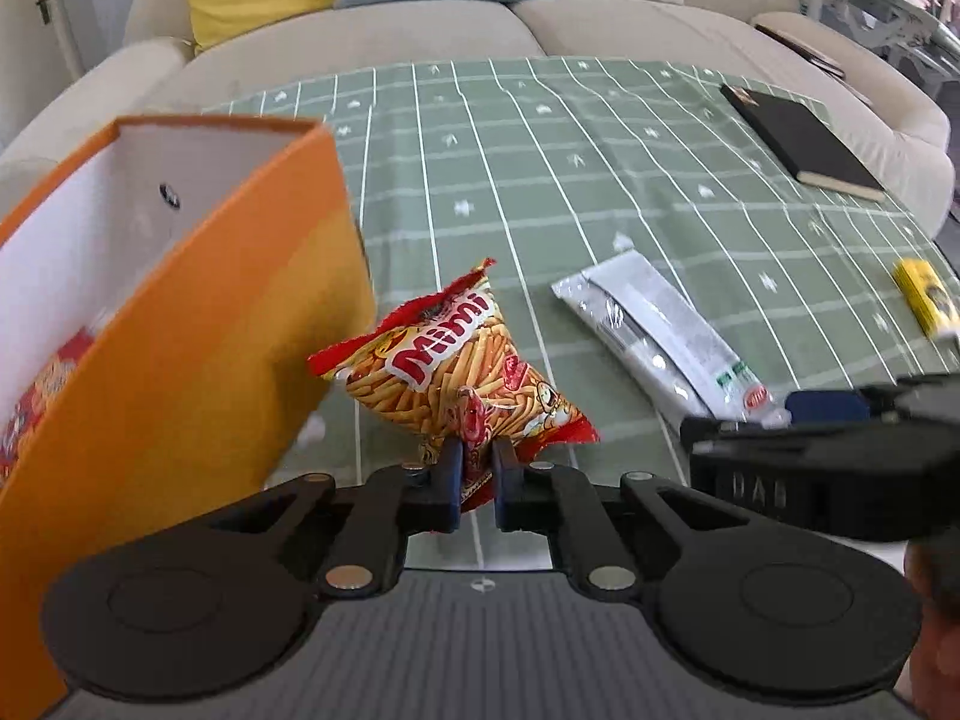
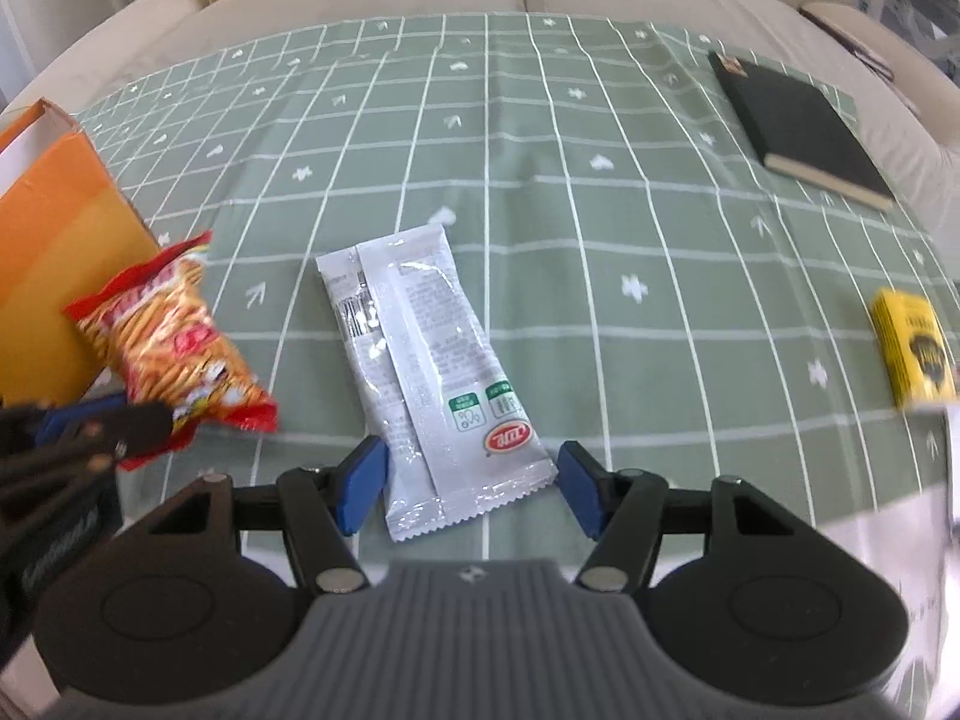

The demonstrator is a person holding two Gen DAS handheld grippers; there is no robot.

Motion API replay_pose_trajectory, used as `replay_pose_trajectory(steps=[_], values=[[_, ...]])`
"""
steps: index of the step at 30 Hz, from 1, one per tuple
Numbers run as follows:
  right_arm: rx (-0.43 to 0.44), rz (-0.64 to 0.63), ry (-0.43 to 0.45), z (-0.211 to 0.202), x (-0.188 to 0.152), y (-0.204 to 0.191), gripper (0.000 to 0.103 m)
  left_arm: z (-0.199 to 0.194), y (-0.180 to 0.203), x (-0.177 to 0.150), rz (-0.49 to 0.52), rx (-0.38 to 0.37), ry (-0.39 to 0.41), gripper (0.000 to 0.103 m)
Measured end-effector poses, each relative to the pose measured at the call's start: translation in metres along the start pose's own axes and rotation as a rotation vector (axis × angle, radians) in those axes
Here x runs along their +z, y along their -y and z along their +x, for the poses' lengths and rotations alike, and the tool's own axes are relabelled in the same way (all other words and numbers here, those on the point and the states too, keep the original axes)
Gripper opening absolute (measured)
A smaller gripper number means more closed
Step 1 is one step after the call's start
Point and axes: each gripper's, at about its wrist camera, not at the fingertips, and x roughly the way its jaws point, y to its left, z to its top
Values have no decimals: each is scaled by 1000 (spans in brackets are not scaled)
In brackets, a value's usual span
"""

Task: Organize snacks
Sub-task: 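Grasp the red Mimi chip bag with the left tool while the right tool reaches the white packet, then lift the Mimi bag with the left tool while the right tool grasps the white packet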

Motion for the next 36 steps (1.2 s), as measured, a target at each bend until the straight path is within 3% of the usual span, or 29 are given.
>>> replay_pose_trajectory(steps=[10, 14, 15, 17, 19, 27, 31, 36], values=[[12, 23, -34, -21, -34, -4, 64, -28, -18, -30, 21, -136, -69, 8], [7, 4, -28, -26, -41, -6, 64, -37, -25, -35, 12, -156, -70, 12], [-3, -7, -20, -27, -42, -7, 65, -40, -26, -35, 4, -153, -56, 18], [-15, -32, 0, -31, -42, -8, 68, -44, -30, -35, -30, -147, -37, 45], [-4, -60, 7, -35, -41, -6, 73, -49, -35, -35, -91, -140, -22, 62], [56, -246, 30, -46, -25, 0, 76, -47, -45, -37, -361, -131, -37, 79], [95, -316, 50, -42, -18, 0, 76, -38, -42, -29, -417, -118, -52, 84], [155, -270, 45, -28, -14, 2, 76, -22, -34, -21, -418, -53, -61, 84]])
